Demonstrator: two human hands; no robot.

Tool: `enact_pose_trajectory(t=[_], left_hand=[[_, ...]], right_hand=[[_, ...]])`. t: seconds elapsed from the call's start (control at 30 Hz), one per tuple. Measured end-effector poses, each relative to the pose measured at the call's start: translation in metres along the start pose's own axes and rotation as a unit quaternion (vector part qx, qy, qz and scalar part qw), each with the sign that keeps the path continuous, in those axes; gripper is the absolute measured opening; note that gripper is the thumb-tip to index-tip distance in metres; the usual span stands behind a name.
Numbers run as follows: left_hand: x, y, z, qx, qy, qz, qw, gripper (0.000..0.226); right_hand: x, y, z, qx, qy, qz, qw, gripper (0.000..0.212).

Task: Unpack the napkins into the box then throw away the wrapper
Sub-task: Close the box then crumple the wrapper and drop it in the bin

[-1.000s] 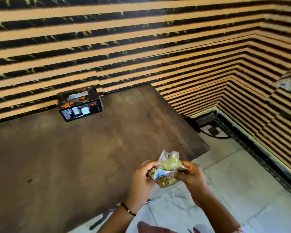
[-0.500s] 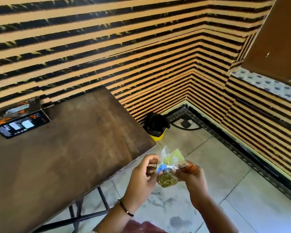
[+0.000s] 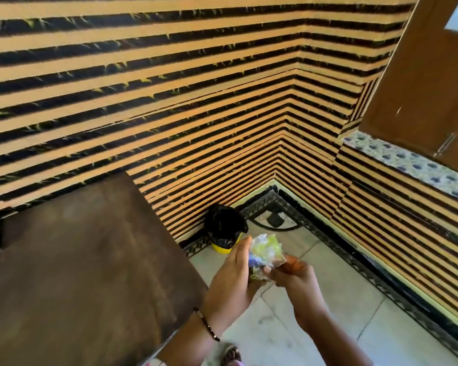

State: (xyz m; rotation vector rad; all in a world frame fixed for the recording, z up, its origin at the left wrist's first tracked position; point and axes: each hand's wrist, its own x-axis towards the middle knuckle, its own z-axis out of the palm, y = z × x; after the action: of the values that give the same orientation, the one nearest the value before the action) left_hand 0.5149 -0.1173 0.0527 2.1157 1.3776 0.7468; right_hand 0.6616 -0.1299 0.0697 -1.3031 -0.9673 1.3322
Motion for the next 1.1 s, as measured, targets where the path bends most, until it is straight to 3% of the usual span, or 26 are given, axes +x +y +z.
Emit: enact_pose_trajectory(t=[0.4, 0.47, 0.53, 0.6, 0.67, 0.77, 0.87, 1.0, 1.1], left_hand=[[0.137, -0.022, 0.025, 0.049, -0.028, -0.099, 0.993, 0.041], [0.162, -0.027, 0.036, 0.047, -0.015, -0.117, 0.992, 0.035], [0.19, -0.031, 0.047, 0.055, 0.004, -0.139, 0.989, 0.03], [0.213, -0.029, 0.053, 0.054, 0.024, -0.161, 0.985, 0.03], [0.24, -0.026, 0.063, 0.053, 0.042, -0.177, 0.982, 0.028], [0.278, -0.02, 0.077, 0.027, 0.07, -0.202, 0.976, 0.019], [0.314, -0.018, 0.092, 0.019, 0.093, -0.229, 0.969, 0.015], [0.34, -0.017, 0.106, -0.007, 0.114, -0.253, 0.961, 0.013], [0.351, -0.02, 0.109, -0.035, 0.146, -0.278, 0.949, 0.014]], right_hand=[[0.138, -0.015, -0.026, -0.055, -0.007, 0.028, 0.998, 0.014], [0.164, -0.012, -0.032, -0.111, 0.009, 0.019, 0.994, 0.014], [0.193, -0.012, -0.044, -0.191, 0.008, 0.0, 0.982, 0.03], [0.219, -0.021, -0.059, -0.264, -0.009, -0.058, 0.963, 0.043], [0.249, -0.033, -0.078, -0.335, -0.058, -0.168, 0.925, 0.052], [0.293, -0.046, -0.1, -0.492, -0.144, -0.27, 0.815, 0.054], [0.331, -0.049, -0.118, -0.555, -0.177, -0.309, 0.752, 0.049], [0.366, -0.054, -0.127, -0.551, -0.21, -0.339, 0.733, 0.053], [0.386, -0.054, -0.124, -0.52, -0.217, -0.343, 0.752, 0.055]])
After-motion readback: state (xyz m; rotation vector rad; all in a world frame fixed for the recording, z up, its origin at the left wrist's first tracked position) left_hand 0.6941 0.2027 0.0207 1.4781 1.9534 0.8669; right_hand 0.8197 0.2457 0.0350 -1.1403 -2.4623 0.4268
